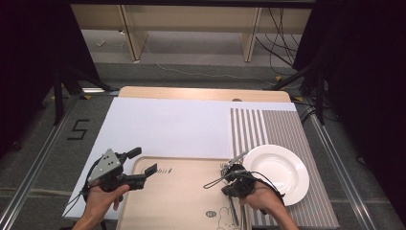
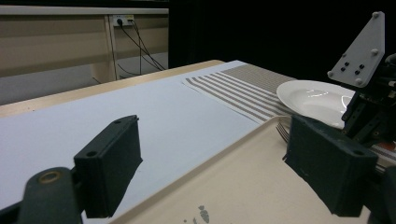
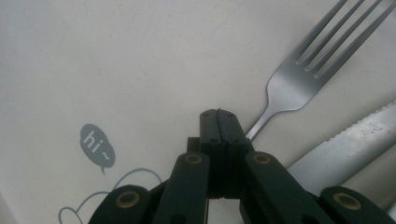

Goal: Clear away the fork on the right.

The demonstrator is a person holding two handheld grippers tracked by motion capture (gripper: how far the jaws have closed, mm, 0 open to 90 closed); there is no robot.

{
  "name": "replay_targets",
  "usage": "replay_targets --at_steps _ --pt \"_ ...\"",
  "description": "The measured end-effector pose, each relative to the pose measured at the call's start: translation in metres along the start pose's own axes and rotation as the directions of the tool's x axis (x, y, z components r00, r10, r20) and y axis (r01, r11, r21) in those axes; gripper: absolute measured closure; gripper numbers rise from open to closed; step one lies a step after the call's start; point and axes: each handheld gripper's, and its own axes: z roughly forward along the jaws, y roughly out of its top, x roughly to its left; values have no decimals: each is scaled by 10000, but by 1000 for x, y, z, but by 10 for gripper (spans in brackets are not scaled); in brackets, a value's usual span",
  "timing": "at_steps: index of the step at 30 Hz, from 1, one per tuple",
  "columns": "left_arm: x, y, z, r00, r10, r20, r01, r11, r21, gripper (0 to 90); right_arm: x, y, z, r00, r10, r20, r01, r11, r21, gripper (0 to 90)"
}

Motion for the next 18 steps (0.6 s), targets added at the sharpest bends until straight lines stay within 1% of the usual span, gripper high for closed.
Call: replay_targets --at_steps 7,8,9,18 --pt "0 0 0 10000 -16 15 16 10000 26 175 -3 -3 -4 10000 16 35 -15 10000 -95 900" --pt "1 0 0 10000 9 51 -9 10000 18 175 -3 -3 -4 10000 -57 -13 57 9999 -123 900" --pt "1 0 0 10000 -5 63 4 10000 17 174 -3 -3 -5 10000 25 10 -25 9999 -115 900" --pt "0 0 0 10000 -89 11 89 10000 20 174 -2 -4 -3 9997 -222 43 222 9998 17 900"
